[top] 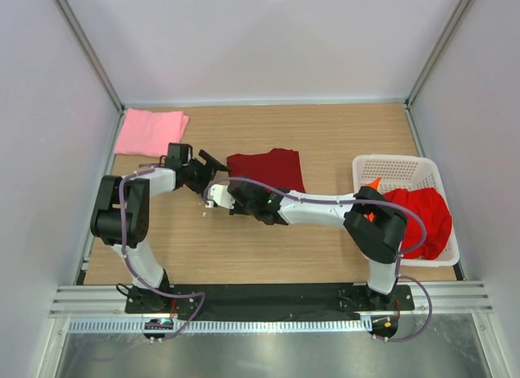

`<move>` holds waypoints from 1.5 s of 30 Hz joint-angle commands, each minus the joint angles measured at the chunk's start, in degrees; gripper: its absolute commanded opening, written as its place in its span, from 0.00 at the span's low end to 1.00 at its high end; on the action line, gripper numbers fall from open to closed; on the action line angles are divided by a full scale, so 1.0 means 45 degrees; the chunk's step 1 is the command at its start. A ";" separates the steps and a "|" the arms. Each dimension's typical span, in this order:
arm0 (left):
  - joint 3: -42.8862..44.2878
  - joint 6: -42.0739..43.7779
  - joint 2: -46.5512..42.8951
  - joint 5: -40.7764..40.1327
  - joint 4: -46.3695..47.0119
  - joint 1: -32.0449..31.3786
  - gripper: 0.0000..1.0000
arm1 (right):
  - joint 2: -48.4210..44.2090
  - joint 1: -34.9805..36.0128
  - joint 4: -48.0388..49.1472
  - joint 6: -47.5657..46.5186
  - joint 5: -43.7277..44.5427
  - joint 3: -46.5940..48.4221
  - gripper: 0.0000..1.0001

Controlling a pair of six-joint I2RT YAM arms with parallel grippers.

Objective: Fold and stack the t-shirts
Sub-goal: Fold the tshirt, then neatly place the folded tshirt to the corner

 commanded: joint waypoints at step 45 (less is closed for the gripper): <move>0.3409 0.1494 0.4291 -0.1023 0.1365 -0.1090 0.34 | -0.2172 -0.1202 -0.0984 0.2261 -0.1454 0.0998 0.01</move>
